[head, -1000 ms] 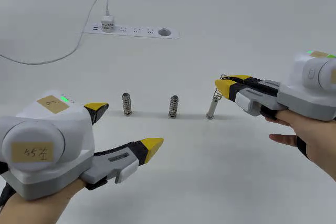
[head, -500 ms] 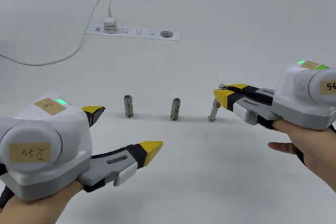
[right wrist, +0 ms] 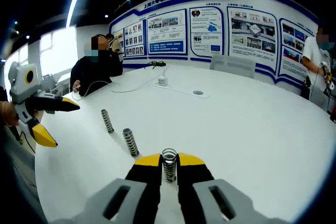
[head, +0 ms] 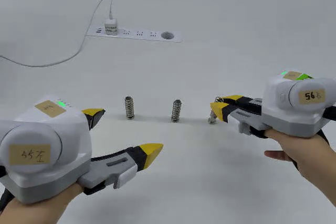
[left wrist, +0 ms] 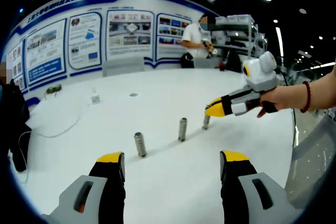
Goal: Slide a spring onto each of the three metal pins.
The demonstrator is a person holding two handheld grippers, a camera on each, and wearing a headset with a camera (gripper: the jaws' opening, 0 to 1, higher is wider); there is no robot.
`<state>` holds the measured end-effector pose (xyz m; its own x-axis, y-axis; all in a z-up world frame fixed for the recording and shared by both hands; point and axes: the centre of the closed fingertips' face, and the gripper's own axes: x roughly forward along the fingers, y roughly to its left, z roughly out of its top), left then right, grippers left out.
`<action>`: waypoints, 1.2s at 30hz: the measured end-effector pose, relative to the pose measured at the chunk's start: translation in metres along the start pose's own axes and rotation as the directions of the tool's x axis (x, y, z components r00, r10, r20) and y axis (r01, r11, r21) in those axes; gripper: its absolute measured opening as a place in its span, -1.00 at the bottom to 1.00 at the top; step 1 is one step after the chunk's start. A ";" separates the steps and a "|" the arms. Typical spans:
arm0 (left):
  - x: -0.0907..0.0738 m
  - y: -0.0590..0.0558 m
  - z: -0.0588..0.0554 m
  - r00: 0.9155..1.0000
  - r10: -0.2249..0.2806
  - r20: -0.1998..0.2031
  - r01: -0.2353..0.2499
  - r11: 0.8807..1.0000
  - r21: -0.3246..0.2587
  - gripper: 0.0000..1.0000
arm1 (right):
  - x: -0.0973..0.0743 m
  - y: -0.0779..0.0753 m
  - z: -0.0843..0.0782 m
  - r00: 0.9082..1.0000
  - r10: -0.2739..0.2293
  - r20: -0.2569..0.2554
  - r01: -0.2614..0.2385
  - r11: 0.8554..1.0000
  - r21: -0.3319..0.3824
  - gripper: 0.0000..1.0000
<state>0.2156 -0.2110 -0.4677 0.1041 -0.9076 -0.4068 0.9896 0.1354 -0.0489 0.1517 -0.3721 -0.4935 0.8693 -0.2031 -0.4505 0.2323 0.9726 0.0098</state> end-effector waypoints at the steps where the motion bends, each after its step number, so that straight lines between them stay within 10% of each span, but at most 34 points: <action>1: 0.000 0.000 0.000 1.000 0.001 0.000 -0.001 1.000 0.001 0.51 | 0.001 0.000 -0.001 1.000 0.001 -0.003 -0.001 1.000 0.002 -0.76; 36: -0.001 0.007 0.004 1.000 0.015 0.002 -0.015 1.000 -0.004 0.54 | -0.003 0.005 -0.003 1.000 0.007 -0.007 -0.006 0.994 0.113 -0.44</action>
<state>0.2226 -0.2109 -0.4640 0.1188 -0.9063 -0.4057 0.9875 0.1504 -0.0469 0.1488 -0.3664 -0.4950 0.8680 -0.1954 -0.4565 0.2745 0.9549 0.1132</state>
